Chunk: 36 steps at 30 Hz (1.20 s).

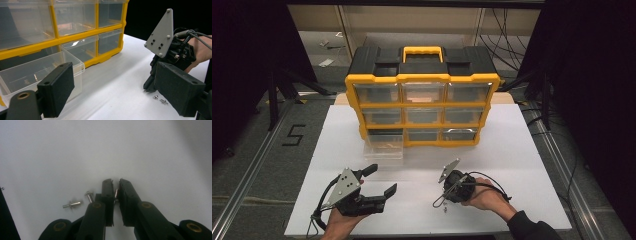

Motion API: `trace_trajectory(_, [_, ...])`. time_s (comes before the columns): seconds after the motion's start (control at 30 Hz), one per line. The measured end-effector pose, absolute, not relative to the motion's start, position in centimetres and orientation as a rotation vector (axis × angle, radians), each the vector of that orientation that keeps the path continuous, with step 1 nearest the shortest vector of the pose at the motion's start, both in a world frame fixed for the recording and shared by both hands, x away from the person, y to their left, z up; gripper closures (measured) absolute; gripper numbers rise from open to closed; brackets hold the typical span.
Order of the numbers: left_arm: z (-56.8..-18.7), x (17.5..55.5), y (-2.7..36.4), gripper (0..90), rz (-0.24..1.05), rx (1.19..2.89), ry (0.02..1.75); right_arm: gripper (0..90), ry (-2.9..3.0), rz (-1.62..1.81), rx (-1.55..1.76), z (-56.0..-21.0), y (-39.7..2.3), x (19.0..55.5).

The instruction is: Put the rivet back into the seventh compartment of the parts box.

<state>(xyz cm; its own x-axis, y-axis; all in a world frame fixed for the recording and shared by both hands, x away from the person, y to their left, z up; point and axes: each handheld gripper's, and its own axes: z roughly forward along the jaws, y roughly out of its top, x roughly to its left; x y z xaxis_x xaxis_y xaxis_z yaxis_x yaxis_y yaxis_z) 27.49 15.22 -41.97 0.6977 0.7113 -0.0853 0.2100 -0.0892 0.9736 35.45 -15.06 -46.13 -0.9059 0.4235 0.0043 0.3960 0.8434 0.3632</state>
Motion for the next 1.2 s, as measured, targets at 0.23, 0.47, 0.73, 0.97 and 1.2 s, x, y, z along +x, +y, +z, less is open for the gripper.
trace_trajectory(0.23, [-42.0, 27.5, 15.2, 15.5, 0.49, 1.641, 0.758, 84.0, 2.895, 0.653, 0.665, -45.0, -15.4, 35.7])
trace_trajectory(0.47, [-41.9, 27.5, 15.3, 15.5, 0.495, 1.635, 0.758, 84.1, 2.845, 0.754, 0.675, -43.9, -15.8, 35.8])
trace_trajectory(0.73, [-41.9, 27.5, 15.3, 15.5, 0.5, 1.635, 0.756, 84.1, 2.775, 0.905, 0.683, -42.0, -16.1, 36.2])
trace_trajectory(0.97, [-41.9, 27.5, 15.3, 15.5, 0.501, 1.635, 0.756, 84.1, 2.718, 1.012, 0.649, -40.3, -15.2, 36.6])
trace_trajectory(1.2, [-41.9, 27.5, 15.3, 15.6, 0.5, 1.635, 0.755, 84.0, 2.687, 1.072, 0.612, -39.2, -13.9, 37.0])
